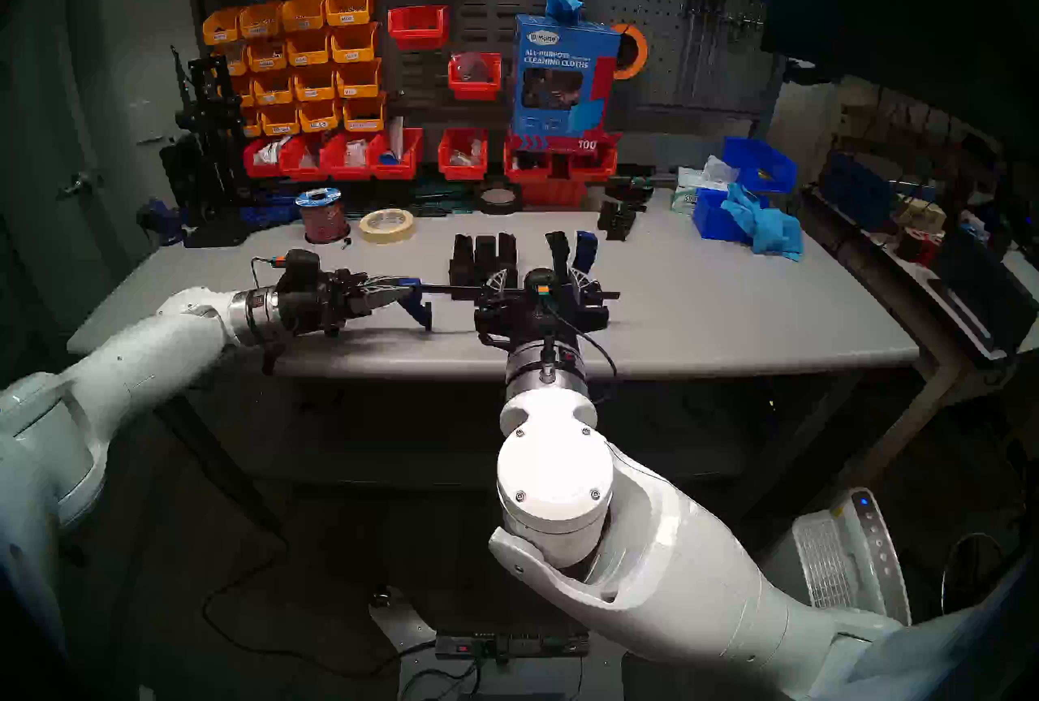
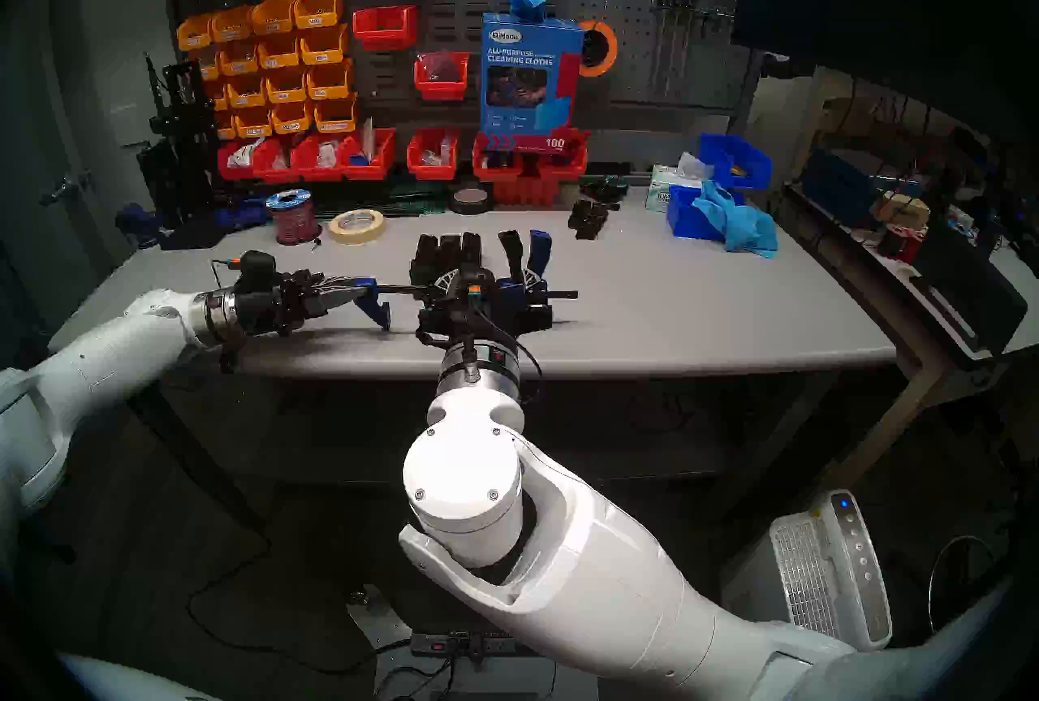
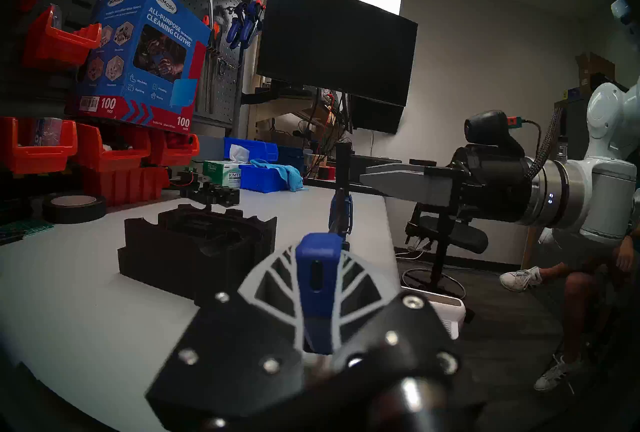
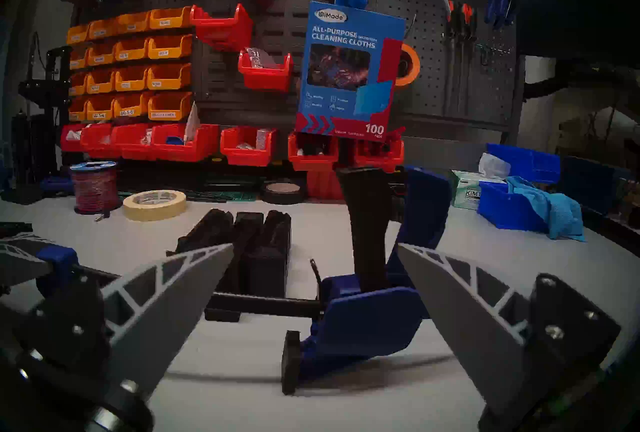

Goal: Clamp the two 3D printed pieces together with the clamp

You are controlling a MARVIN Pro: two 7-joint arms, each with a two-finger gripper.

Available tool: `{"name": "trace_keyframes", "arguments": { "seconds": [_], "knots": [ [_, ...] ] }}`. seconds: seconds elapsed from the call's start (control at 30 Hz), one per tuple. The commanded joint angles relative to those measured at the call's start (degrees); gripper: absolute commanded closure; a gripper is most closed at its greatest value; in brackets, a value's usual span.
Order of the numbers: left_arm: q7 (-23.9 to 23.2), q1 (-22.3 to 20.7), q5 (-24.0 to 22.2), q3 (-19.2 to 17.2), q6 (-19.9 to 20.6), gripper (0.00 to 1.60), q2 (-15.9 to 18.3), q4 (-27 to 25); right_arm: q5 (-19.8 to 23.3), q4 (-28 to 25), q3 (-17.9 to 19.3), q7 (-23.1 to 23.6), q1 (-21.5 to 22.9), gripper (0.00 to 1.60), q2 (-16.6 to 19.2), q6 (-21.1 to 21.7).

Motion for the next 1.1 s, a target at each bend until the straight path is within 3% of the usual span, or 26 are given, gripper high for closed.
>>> {"name": "trace_keyframes", "arguments": {
  "seconds": [0.0,0.57,0.73,1.07],
  "knots": [
    [0.0,-1.0,-0.8,-0.3,0.1,1.6,0.0,0.1,1.0,-0.2,-2.2,-4.1,3.7,0.0,0.2,-1.0],
    [0.0,-1.0,-0.8,-0.2,0.0,1.6,0.0,0.1,5.3,-1.9,-5.7,-12.7,6.9,0.0,2.5,-0.3],
    [0.0,-1.0,-0.8,-0.2,0.0,1.6,0.0,0.1,5.5,-1.9,-5.0,-12.3,6.1,0.0,2.6,0.3],
    [0.0,-1.0,-0.8,-0.3,0.0,1.6,0.0,0.1,8.1,-0.7,-2.1,-9.2,9.3,0.0,4.8,1.4]
  ]
}}
